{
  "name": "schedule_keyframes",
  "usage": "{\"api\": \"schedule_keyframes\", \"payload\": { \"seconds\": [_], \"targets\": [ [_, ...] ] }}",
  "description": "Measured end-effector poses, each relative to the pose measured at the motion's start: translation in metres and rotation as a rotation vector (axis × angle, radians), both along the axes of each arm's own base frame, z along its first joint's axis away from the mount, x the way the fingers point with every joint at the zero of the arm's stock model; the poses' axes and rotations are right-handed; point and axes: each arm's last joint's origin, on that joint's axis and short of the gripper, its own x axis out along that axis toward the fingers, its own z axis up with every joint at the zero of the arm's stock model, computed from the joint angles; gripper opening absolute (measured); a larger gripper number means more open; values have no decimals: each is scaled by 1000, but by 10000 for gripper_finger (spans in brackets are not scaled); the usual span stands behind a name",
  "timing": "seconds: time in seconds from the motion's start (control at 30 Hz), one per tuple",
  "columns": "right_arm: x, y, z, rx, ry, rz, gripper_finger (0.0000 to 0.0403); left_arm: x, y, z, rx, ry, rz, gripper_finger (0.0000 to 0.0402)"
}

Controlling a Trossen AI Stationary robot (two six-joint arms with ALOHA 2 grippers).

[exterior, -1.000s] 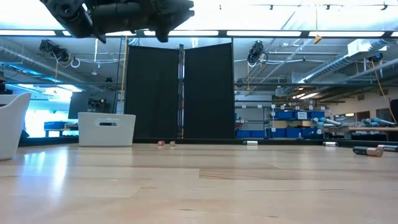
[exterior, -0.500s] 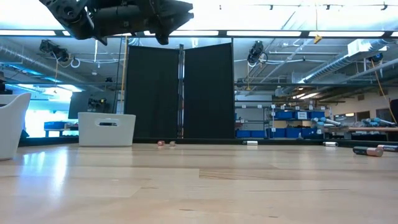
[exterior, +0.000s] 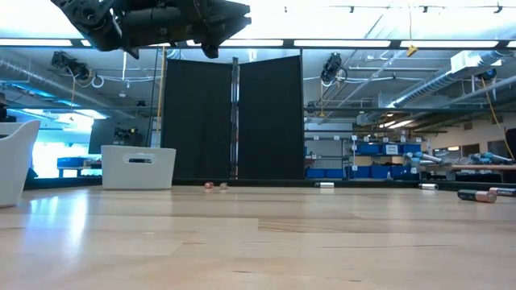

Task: Sort batteries
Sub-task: Put the black-red battery into the bottom right gray bin, then put the black-brown battery into the bottom left gray bin

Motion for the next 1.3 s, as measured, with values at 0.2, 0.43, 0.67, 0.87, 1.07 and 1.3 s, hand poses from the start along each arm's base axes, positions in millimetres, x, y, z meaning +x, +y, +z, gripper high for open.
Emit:
{"api": "schedule_keyframes", "payload": {
  "seconds": [0.2, 0.43, 0.67, 0.87, 1.07, 1.3],
  "targets": [
    [11, 5, 35, -11, -35, 18, 166, 0, 0, 0, 1, -1, 0, 163],
    [44, -23, 81, -159, -149, 47, 101, 0, 0, 1, 0, -8, -1, 163],
    [79, -94, 80, -211, -100, 29, 57, 0, 0, 0, -4, -1, -1, 163],
    [86, -136, 53, -202, -80, 7, 74, 0, -1, 0, -18, 4, -47, 163],
    [81, -145, 15, -143, -98, -60, 102, 0, -3, 0, -12, 7, -91, 163],
    [69, -140, -6, -157, -51, -147, 135, 0, -3, 0, -15, 8, -91, 163]
  ]
}}
